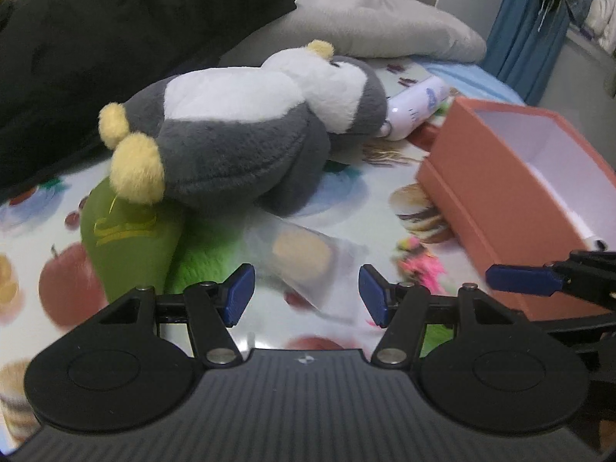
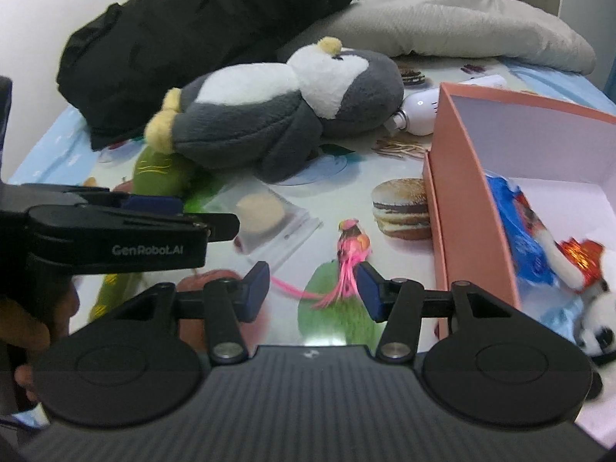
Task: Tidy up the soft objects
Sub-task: 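Grasp the clear plastic bag with the left gripper while the right gripper grasps the pink feather toy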
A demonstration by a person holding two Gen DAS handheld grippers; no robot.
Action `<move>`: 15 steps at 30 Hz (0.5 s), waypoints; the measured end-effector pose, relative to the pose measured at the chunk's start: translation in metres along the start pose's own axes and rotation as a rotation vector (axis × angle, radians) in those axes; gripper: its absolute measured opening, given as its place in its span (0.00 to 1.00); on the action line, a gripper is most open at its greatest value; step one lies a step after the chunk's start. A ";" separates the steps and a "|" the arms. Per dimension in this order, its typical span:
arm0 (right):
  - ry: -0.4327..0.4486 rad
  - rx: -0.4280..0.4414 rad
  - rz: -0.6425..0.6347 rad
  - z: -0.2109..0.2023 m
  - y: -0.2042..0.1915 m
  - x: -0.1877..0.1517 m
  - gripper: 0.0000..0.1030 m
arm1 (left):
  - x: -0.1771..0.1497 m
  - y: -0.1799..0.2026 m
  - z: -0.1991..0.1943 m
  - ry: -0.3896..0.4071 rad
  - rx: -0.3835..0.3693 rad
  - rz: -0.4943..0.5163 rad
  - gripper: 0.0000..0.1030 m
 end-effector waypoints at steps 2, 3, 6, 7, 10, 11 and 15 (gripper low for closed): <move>-0.008 -0.012 -0.011 0.014 0.000 0.003 0.49 | 0.005 -0.006 0.012 -0.009 -0.008 0.019 0.64; -0.012 -0.019 -0.020 0.020 0.000 0.003 0.48 | 0.007 -0.009 0.018 -0.017 -0.012 0.025 0.64; -0.024 -0.055 -0.049 0.038 0.001 0.007 0.48 | 0.012 -0.015 0.035 -0.037 -0.019 0.042 0.65; -0.025 -0.069 -0.053 0.043 0.003 0.008 0.48 | 0.012 -0.016 0.040 -0.044 -0.019 0.045 0.69; -0.034 -0.086 -0.057 0.056 0.007 0.009 0.47 | 0.011 -0.017 0.052 -0.064 -0.027 0.072 0.76; -0.041 -0.085 -0.055 0.060 0.008 0.008 0.46 | 0.009 -0.018 0.057 -0.075 -0.023 0.079 0.77; -0.066 -0.085 -0.066 0.073 0.007 0.005 0.39 | 0.002 -0.023 0.070 -0.111 -0.014 0.073 0.77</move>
Point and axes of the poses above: each gripper's, at about its wrist camera, not at the fingertips, and z roughly the way its jaws point, y to its right, x to its top, the point moved 9 cm from there along z, roughly the way its jaws point, and after that the axes turned 8 degrees about -x, right-handed, at the moved point
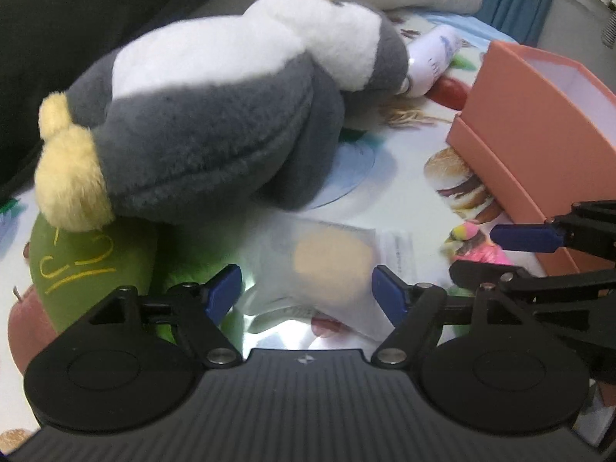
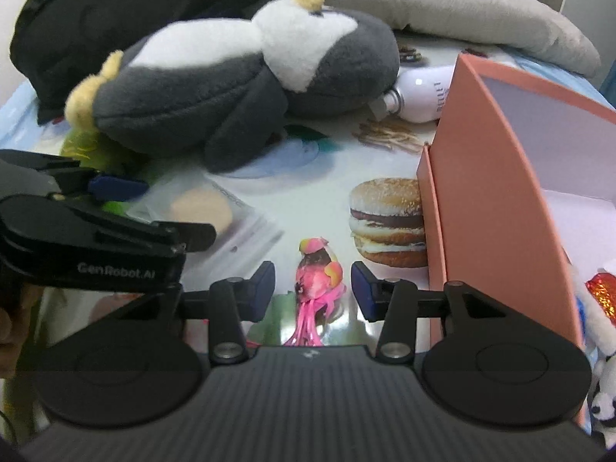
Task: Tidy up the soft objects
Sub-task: 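Grasp the clear plastic bag with the left gripper while the right gripper grasps the pink feather toy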
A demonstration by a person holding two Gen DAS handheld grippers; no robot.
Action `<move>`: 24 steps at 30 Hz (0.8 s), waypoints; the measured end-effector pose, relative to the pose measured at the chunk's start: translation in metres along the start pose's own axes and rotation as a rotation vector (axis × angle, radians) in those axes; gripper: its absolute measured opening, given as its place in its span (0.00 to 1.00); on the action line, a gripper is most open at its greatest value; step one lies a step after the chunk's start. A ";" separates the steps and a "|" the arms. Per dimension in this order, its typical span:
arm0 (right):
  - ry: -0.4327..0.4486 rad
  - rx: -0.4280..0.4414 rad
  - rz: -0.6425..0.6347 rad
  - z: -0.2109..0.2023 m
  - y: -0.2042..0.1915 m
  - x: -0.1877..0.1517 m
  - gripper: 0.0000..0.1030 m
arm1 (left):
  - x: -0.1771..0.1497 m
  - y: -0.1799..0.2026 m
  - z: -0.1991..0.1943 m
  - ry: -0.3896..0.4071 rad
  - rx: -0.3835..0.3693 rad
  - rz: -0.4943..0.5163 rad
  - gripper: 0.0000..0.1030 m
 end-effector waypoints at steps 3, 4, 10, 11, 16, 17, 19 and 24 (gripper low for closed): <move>-0.024 0.013 0.012 0.006 0.000 -0.002 0.30 | -0.001 0.000 0.002 0.007 -0.008 -0.005 0.77; -0.025 0.019 0.015 0.007 -0.001 -0.003 0.29 | -0.001 0.001 0.002 0.008 -0.007 0.003 0.76; -0.030 0.031 0.018 0.005 -0.002 -0.006 0.29 | -0.001 0.005 0.003 0.027 0.004 0.016 0.57; -0.032 0.033 0.019 0.004 -0.002 -0.007 0.29 | -0.001 0.005 0.002 0.029 0.000 0.013 0.53; -0.032 0.042 0.025 -0.004 -0.004 -0.009 0.28 | -0.003 0.006 -0.003 0.033 -0.004 -0.025 0.37; -0.030 0.045 0.026 -0.006 -0.004 -0.009 0.28 | -0.004 0.007 -0.005 0.033 -0.005 -0.034 0.34; -0.026 0.050 0.028 -0.011 -0.004 -0.009 0.28 | -0.006 0.008 -0.009 0.034 -0.002 -0.047 0.29; -0.017 0.063 0.034 -0.026 -0.004 -0.011 0.28 | -0.016 0.011 -0.025 0.038 0.010 -0.087 0.25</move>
Point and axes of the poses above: each gripper's, at about its wrist camera, not at the fingertips, and z roughly the way its jaws point, y to its right, x to its top, the point moved 9 cm from there along z, roughly the way its jaws point, and after that the axes turned 8 degrees about -x, right-handed, at the moved point
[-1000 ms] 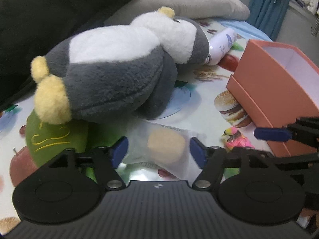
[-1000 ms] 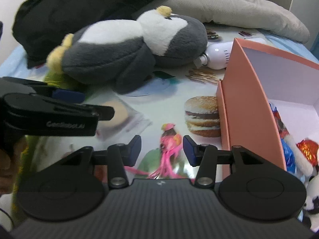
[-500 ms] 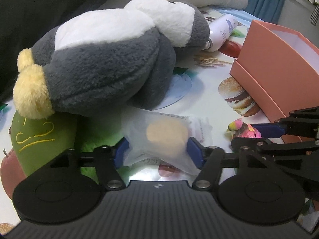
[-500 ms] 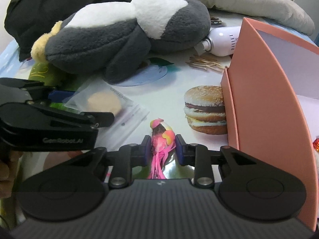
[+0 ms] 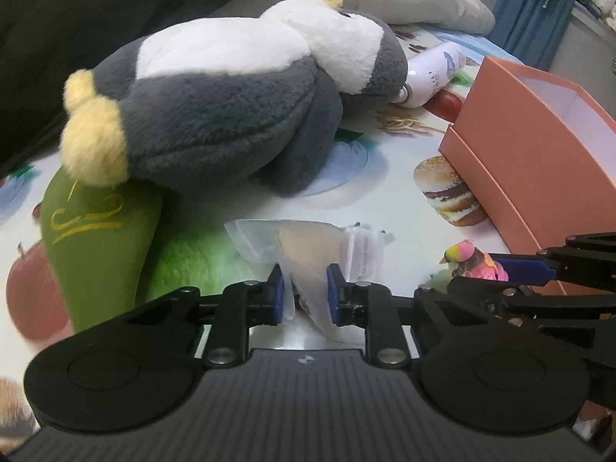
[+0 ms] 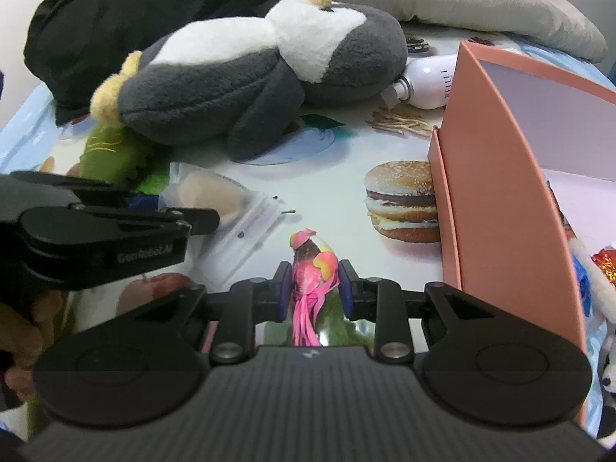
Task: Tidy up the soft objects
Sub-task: 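Grasp the clear plastic bag with the left gripper while the right gripper grasps the pink feather toy, then carry the plastic bag and feather toy with both grippers over the pink box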
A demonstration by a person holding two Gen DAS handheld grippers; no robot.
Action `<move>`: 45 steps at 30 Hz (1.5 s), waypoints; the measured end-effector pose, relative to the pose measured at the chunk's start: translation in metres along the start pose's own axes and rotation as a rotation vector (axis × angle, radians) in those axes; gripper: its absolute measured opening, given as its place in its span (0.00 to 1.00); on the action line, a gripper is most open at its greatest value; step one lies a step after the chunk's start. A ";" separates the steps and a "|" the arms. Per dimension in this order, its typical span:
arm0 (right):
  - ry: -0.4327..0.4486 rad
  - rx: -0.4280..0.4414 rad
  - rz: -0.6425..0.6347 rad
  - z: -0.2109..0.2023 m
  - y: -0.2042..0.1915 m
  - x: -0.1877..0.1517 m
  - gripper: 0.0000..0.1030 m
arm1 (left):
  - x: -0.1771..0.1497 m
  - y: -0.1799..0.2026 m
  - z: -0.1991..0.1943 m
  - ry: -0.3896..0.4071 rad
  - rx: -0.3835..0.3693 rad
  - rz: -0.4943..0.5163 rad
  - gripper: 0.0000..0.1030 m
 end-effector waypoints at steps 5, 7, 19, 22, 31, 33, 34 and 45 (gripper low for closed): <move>0.023 0.017 0.008 -0.025 -0.002 -0.004 0.28 | -0.014 0.009 -0.026 0.020 0.013 -0.025 0.24; 0.031 0.024 0.013 -0.036 -0.003 -0.007 0.28 | -0.020 0.013 -0.038 0.031 0.013 -0.038 0.24; 0.077 0.027 0.013 -0.100 -0.008 -0.042 0.28 | -0.061 0.040 -0.111 0.098 0.026 -0.093 0.24; 0.095 0.034 0.018 -0.116 -0.008 -0.051 0.28 | -0.070 0.047 -0.129 0.120 0.032 -0.100 0.24; 0.126 0.034 0.034 -0.155 -0.001 -0.077 0.28 | -0.100 0.067 -0.168 0.162 0.028 -0.130 0.24; 0.136 0.029 0.036 -0.163 0.001 -0.082 0.28 | -0.104 0.072 -0.173 0.170 0.024 -0.131 0.24; 0.141 0.026 0.037 -0.166 0.002 -0.084 0.28 | -0.106 0.075 -0.175 0.173 0.021 -0.132 0.23; 0.175 0.018 0.092 -0.190 0.022 -0.110 0.28 | -0.116 0.114 -0.190 0.190 -0.006 -0.078 0.24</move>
Point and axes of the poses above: each gripper's, at about its wrist camera, not at the fingertips, and z roughly the way its jaws point, y to its right, x to its top, the point moved 9 cm from there along z, roughly the way its jaws point, and after that the axes turned 8 degrees about -x, right-handed, at the moved point
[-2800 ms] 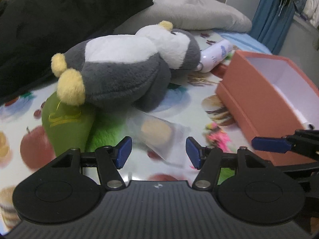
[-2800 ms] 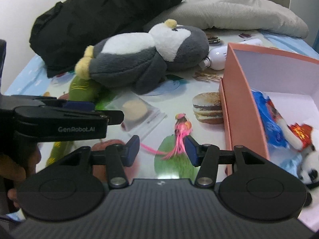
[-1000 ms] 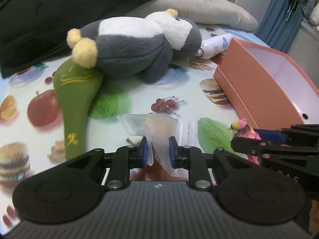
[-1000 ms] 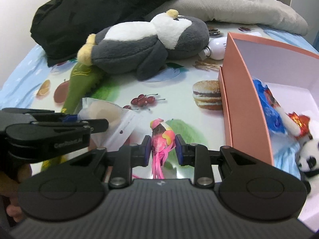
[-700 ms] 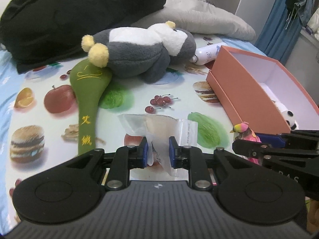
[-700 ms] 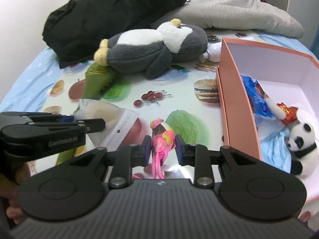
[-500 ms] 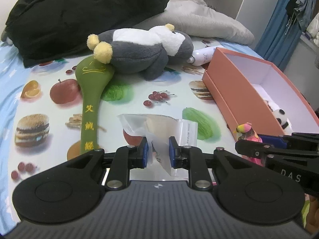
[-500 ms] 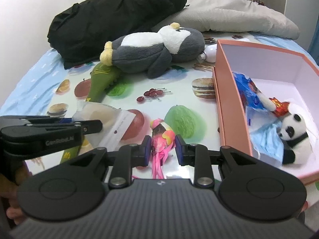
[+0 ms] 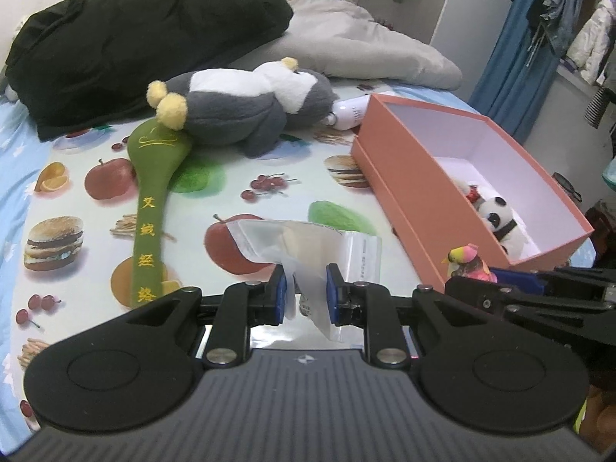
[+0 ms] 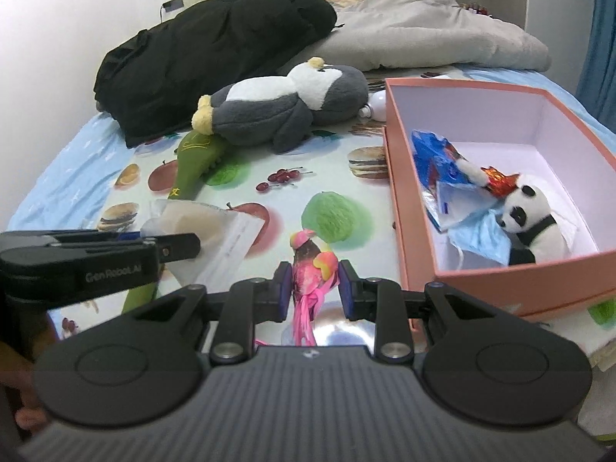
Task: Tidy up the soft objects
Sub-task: 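Carry the plastic bag and feather toy with both grippers over the pink box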
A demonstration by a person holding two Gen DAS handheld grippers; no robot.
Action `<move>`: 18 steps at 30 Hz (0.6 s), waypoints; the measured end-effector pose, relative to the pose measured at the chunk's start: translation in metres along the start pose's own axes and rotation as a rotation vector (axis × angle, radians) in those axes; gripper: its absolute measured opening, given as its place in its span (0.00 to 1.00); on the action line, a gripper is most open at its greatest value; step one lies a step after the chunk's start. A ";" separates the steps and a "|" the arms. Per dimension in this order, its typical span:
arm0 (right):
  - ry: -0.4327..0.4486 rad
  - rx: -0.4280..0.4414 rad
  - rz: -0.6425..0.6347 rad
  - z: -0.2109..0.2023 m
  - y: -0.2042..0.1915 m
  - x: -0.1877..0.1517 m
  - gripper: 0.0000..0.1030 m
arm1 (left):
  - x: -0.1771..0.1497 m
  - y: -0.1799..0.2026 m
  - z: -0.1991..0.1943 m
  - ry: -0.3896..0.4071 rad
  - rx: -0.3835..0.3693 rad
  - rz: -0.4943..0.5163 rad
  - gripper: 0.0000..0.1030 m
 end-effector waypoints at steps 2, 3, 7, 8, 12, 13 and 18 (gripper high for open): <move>0.005 -0.004 0.008 -0.002 0.005 -0.004 0.28 | -0.001 0.005 0.000 0.003 -0.006 0.006 0.24; 0.007 -0.005 0.012 -0.003 0.007 -0.006 0.28 | -0.002 0.007 -0.001 0.006 -0.009 0.007 0.24; 0.020 -0.012 0.027 -0.007 0.018 -0.012 0.28 | -0.004 0.017 0.000 0.009 -0.034 0.001 0.24; 0.023 -0.013 0.030 -0.008 0.020 -0.013 0.28 | -0.004 0.019 0.000 0.012 -0.037 0.004 0.24; 0.045 -0.010 0.037 -0.013 0.028 -0.012 0.28 | 0.001 0.027 -0.001 0.027 -0.046 0.014 0.23; 0.055 -0.011 0.036 -0.015 0.030 -0.010 0.28 | 0.002 0.029 -0.002 0.032 -0.049 0.015 0.23; 0.102 -0.004 0.037 -0.029 0.036 -0.001 0.28 | 0.013 0.042 -0.014 0.066 -0.056 0.029 0.23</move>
Point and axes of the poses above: each gripper's, at about its wrist camera, not at the fingertips, and z roughly the way its jaws point, y to its right, x to its top, the point moved 9 cm from there along z, roughly the way its jaws point, and after that the axes turned 8 degrees about -x, right-handed, at the moved point
